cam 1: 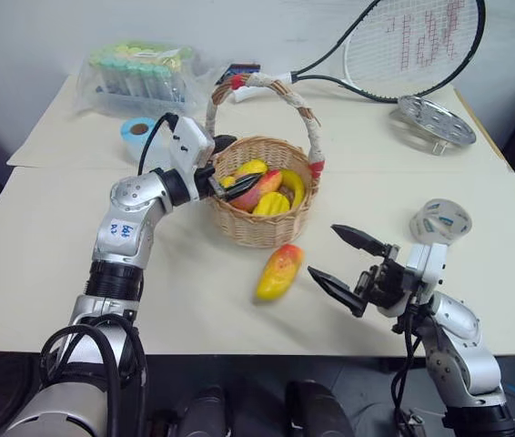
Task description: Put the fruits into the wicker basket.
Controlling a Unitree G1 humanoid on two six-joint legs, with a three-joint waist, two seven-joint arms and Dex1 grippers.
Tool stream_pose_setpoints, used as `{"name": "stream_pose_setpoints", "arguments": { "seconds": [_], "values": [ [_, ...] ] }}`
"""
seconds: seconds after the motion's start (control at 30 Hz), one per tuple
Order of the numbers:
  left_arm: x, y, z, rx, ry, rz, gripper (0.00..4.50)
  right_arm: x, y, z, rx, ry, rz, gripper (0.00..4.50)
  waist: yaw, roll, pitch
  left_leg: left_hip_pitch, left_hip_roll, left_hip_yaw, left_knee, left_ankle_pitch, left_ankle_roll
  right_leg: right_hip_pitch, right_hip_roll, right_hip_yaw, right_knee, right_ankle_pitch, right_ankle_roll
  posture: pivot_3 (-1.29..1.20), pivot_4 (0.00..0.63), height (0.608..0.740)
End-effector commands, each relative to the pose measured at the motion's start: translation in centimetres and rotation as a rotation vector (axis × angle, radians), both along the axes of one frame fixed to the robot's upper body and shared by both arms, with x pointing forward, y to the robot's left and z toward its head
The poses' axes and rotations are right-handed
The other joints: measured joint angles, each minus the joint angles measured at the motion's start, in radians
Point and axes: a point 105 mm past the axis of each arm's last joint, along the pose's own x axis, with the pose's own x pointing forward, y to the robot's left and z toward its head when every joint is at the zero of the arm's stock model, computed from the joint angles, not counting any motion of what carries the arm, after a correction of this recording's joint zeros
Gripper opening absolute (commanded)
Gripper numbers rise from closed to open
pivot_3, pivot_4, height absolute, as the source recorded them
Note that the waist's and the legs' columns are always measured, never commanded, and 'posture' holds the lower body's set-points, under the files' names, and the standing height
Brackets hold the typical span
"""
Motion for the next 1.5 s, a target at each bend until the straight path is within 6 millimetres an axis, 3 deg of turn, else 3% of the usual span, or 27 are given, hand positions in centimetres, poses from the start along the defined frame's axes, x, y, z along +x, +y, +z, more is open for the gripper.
{"name": "stream_pose_setpoints", "arguments": {
  "seconds": [0.03, 0.13, 0.27, 0.33, 0.43, 0.63, 0.77, 0.9, 1.07, 1.3, 1.5],
  "values": [
    [-2.7, 3.2, 1.0, 0.009, -0.096, -0.029, 4.47, -0.8, -1.0, 0.4, -0.025, 0.016, -0.004, 4.5, -0.005, 0.0, 0.0, 0.001, 0.001, 0.001, -0.001, 0.0, 0.0, 0.0, 0.0, 0.001, 0.0, 0.0, 0.0, 0.0, 0.15, 0.74],
    [-5.7, 6.5, 0.9, 0.027, -0.105, -0.057, 4.47, -1.4, -2.5, 0.4, -0.078, 0.027, -0.028, 4.5, -0.006, 0.0, 0.0, 0.001, 0.004, 0.003, -0.003, 0.0, -0.001, -0.001, 0.002, 0.002, -0.001, 0.0, 0.0, 0.0, 0.15, 0.74],
    [-10.2, 11.8, -2.5, 0.16, 0.069, 0.0, 4.47, -2.9, -5.6, -0.7, -0.239, 0.038, -0.039, 4.5, -0.004, 0.0, 0.0, 0.002, 0.005, 0.003, -0.003, 0.0, -0.002, -0.001, 0.001, 0.004, -0.001, 0.0, 0.0, 0.0, 0.15, 0.74],
    [-12.1, 12.7, -4.0, 0.199, 0.168, 0.004, 4.47, -2.8, -7.3, -1.5, -0.292, 0.069, -0.095, 4.5, 0.0, 0.0, 0.0, 0.004, 0.004, 0.004, -0.006, -0.001, -0.001, 0.0, -0.002, 0.006, -0.003, 0.0, -0.001, 0.0, 0.15, 0.74],
    [-14.9, 12.5, -5.9, 0.23, 0.296, -0.032, 4.47, -1.7, -9.3, -3.1, -0.373, 0.162, -0.221, 4.5, 0.005, -0.002, 0.0, 0.004, 0.003, 0.002, -0.005, -0.003, 0.0, 0.002, -0.007, 0.009, -0.007, 0.0, -0.001, 0.0, 0.15, 0.74],
    [-15.4, 10.5, -7.0, 0.176, 0.287, -0.022, 4.47, -1.0, -2.5, -0.7, -0.197, 0.269, 0.05, 4.5, -0.004, 0.001, 0.0, 0.004, 0.0, -0.003, -0.008, -0.001, 0.002, 0.001, -0.012, 0.009, -0.005, -0.001, -0.003, 0.0, 0.15, 0.74],
    [-15.2, 9.2, -7.3, 0.153, 0.277, -0.037, 4.47, 1.1, 1.4, -0.6, -0.236, 0.432, 0.079, 4.5, -0.018, 0.001, 0.0, 0.004, 0.001, -0.004, -0.009, 0.0, -0.002, -0.002, -0.012, 0.008, -0.002, -0.003, -0.007, 0.0, 0.15, 0.74],
    [-15.3, 8.6, -7.2, 0.142, 0.275, -0.047, 4.47, 3.4, 2.7, -1.2, -0.264, 0.548, -0.009, 4.5, -0.022, 0.001, 0.0, 0.001, 0.001, -0.005, -0.009, 0.0, -0.004, -0.004, -0.012, 0.005, -0.001, -0.004, -0.008, 0.0, 0.15, 0.74],
    [-15.4, 8.4, -7.1, 0.132, 0.276, -0.044, 4.47, 3.9, 4.4, -2.1, -0.299, 0.641, -0.002, 4.5, -0.024, 0.001, 0.0, 0.0, -0.001, -0.004, -0.008, -0.002, -0.001, -0.003, -0.012, 0.005, -0.002, -0.003, -0.007, 0.0, 0.15, 0.74],
    [-15.4, 8.0, -7.0, 0.122, 0.277, -0.047, 4.47, 5.9, 5.6, -3.7, -0.392, 0.588, -0.061, 4.5, -0.026, 0.0, 0.0, 0.0, -0.001, -0.003, -0.008, -0.001, -0.002, -0.003, -0.012, 0.005, -0.003, -0.003, -0.006, 0.0, 0.15, 0.74],
    [-15.2, 8.1, -6.6, 0.124, 0.26, -0.042, 4.47, 5.3, 7.2, -4.3, -0.434, 0.721, 0.036, 4.5, -0.026, 0.0, 0.0, 0.001, 0.0, -0.003, -0.008, -0.001, -0.002, -0.003, -0.011, 0.005, -0.001, -0.003, -0.006, 0.0, 0.15, 0.74]
  ]
}}
